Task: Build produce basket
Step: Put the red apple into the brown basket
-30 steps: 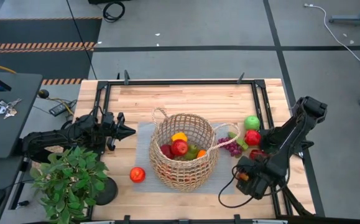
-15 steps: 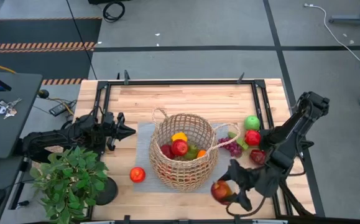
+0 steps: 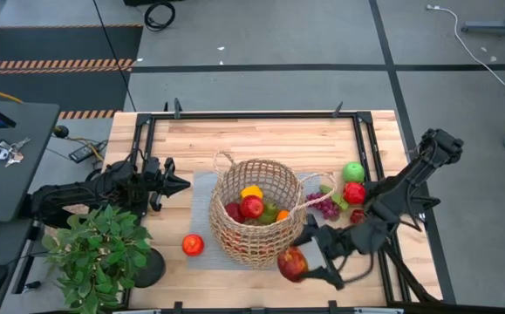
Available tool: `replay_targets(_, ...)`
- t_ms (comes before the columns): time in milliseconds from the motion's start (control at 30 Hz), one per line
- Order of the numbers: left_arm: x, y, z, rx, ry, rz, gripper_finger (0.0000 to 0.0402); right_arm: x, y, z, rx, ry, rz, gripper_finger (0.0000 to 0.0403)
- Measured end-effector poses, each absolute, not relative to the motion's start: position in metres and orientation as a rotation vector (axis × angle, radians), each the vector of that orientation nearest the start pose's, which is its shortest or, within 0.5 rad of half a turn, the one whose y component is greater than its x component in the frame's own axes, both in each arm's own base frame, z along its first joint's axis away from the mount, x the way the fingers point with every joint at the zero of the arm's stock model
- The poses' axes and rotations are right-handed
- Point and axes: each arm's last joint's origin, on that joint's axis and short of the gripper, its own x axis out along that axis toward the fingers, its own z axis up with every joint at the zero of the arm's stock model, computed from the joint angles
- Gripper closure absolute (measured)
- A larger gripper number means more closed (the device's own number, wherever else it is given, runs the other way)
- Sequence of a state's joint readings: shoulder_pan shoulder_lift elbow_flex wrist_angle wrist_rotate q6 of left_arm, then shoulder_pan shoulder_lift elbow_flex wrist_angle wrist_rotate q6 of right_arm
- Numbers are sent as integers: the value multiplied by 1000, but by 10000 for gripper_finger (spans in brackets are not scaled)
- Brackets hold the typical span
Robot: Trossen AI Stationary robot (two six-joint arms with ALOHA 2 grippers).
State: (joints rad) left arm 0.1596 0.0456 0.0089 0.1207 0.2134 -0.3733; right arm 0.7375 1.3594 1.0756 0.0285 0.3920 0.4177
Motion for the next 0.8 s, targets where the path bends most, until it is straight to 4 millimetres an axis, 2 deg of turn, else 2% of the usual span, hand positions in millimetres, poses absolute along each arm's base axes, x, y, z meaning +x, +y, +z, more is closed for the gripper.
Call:
replay_targets(433,99,10,175,-357,-72,-69,366,276,131,332,92,237,234,55)
replay_targets(633,99,10,175,-358,-72,-69,372,288,99,334,51,231,237,55)
replay_targets(800,99,10,175,-357,-72,-69,372,294,78,335,-49,217,199,55)
